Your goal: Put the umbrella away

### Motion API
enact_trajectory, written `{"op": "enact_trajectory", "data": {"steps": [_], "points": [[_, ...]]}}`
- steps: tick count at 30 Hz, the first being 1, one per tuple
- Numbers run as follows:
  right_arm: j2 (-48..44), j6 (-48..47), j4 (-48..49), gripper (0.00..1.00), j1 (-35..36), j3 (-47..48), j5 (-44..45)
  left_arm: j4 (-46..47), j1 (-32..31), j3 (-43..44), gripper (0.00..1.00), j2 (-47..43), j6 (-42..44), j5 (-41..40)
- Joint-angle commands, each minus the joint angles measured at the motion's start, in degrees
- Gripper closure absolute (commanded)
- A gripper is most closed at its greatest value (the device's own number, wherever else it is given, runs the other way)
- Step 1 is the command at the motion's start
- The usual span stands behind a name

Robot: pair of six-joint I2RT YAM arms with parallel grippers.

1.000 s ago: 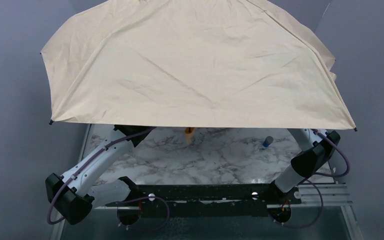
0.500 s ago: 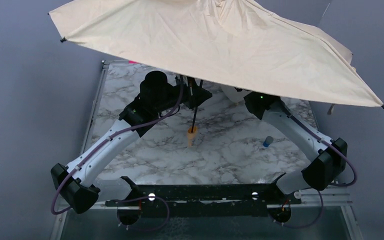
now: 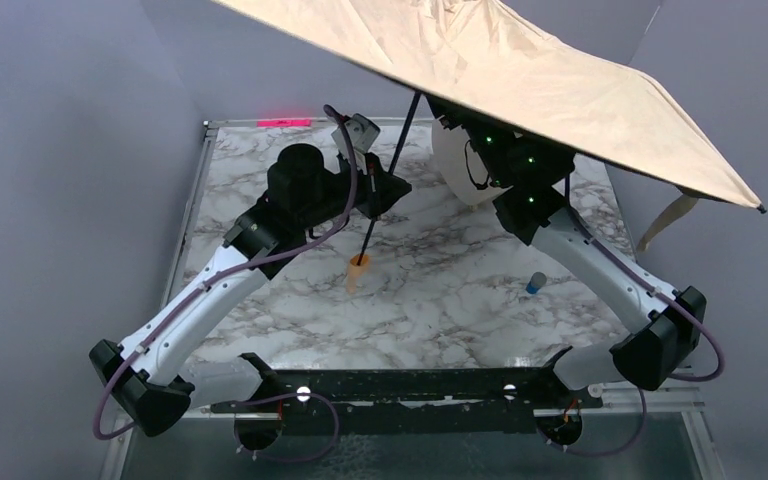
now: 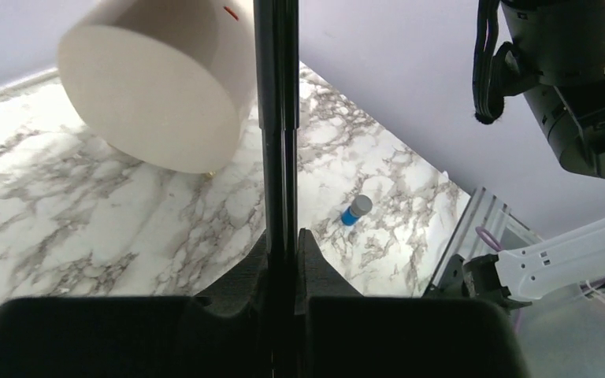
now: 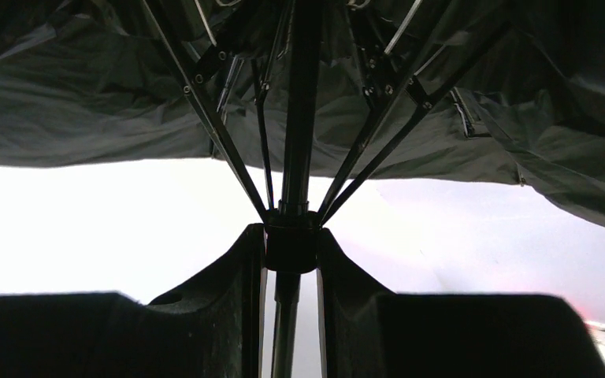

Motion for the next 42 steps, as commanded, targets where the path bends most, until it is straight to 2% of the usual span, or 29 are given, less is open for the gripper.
{"op": "enact_trajectory", "data": {"steps": [1, 5, 9, 11, 16, 22, 33, 34, 36, 39, 42], "points": [[2.42, -7.27, -20.42, 0.99, 3.09, 0.4, -9.39, 19.98, 1.22, 8.5, 1.0, -6.87, 2.77, -9.43], [7.24, -6.84, -22.79, 0.99, 3.06, 8.31, -17.96, 21.19, 1.22, 9.24, 1.0, -8.19, 3.76, -11.74], [14.51, -6.91, -27.56, 0.99, 3.09, 22.14, -24.55, 21.82, 1.18, 11.74, 1.0, -8.0, 5.43, -15.36], [16.25, -5.97, -28.37, 0.99, 3.79, 24.8, -26.02, 22.05, 1.19, 12.85, 1.0, -8.05, 6.33, -17.11], [16.6, -6.39, -29.94, 0.99, 7.31, 19.59, -22.58, 22.01, 1.18, 13.48, 1.0, -9.41, 8.6, -20.6], [15.43, -3.13, -26.53, 0.99, 7.4, 12.61, -21.0, 20.61, 1.22, 13.3, 1.0, -10.65, 9.58, -21.17], [14.46, -0.3, -22.22, 0.99, 7.35, 14.44, -16.19, 18.31, 1.15, 9.69, 1.0, -12.18, 9.75, -20.63], [14.16, 0.58, -20.79, 0.99, 7.31, 14.37, -14.98, 17.22, 1.22, 9.17, 0.94, -12.49, 9.63, -20.51], [13.69, 2.21, -18.05, 0.99, 7.23, 14.64, -12.36, 14.22, 1.15, 8.16, 0.72, -13.06, 9.04, -19.58], [14.01, 4.14, -15.6, 0.99, 6.67, 16.73, -9.76, 8.24, 1.22, 5.09, 0.49, -14.86, 7.85, -18.07], [15.19, 5.27, -14.74, 0.99, 5.81, 19.93, -9.07, 3.61, 1.22, 1.25, 0.34, -17.44, 6.2, -17.87]]}}
